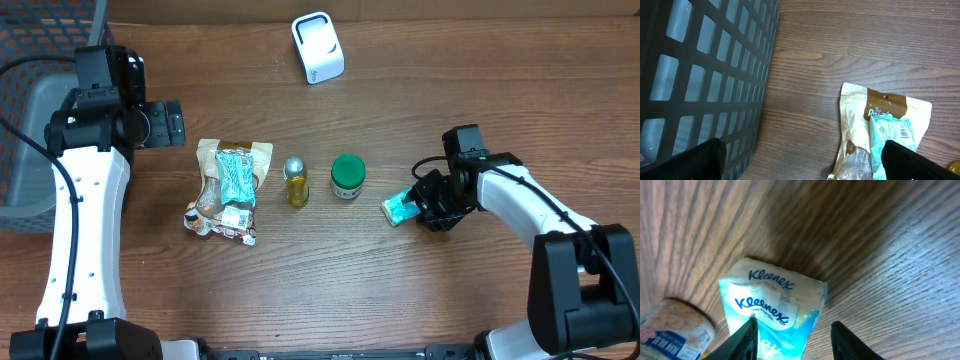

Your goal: Scan the item barcode

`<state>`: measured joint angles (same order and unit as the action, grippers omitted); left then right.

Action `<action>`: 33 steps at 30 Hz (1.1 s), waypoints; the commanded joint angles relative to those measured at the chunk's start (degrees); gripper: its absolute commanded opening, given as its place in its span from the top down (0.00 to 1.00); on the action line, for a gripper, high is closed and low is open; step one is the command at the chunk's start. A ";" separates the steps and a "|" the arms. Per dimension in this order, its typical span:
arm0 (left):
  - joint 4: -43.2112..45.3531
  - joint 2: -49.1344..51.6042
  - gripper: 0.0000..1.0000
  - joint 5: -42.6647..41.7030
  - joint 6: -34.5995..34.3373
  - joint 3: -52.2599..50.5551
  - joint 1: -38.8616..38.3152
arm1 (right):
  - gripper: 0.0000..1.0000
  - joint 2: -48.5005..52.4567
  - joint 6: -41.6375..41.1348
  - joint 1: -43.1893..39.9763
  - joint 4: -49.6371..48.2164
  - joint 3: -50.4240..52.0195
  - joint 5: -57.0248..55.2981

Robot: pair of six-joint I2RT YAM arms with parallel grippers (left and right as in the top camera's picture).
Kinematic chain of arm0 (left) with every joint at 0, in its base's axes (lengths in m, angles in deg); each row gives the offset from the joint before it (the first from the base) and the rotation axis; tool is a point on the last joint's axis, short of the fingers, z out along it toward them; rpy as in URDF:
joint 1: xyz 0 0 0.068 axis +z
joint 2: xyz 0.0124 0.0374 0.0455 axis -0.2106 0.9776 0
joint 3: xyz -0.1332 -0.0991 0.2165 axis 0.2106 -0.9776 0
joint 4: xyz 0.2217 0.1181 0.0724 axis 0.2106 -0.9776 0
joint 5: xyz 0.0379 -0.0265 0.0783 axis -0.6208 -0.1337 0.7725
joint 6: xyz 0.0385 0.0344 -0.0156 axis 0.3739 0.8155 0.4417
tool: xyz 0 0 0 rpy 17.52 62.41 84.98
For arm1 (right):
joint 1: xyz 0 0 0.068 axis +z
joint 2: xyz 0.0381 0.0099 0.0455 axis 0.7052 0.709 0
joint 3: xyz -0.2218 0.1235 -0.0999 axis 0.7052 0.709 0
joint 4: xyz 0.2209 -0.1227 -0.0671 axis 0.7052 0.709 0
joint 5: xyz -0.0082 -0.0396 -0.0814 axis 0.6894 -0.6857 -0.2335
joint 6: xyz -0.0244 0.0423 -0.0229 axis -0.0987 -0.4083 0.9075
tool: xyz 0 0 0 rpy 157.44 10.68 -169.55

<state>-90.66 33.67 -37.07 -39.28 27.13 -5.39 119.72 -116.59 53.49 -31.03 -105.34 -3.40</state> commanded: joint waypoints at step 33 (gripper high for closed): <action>0.20 -0.87 0.01 0.31 1.07 1.31 0.00 | 0.74 -0.26 -6.32 6.99 -3.76 -0.04 -15.10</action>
<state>-90.66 33.67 -37.07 -39.28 27.13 -5.39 119.69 -122.73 60.37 -34.92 -105.38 -15.35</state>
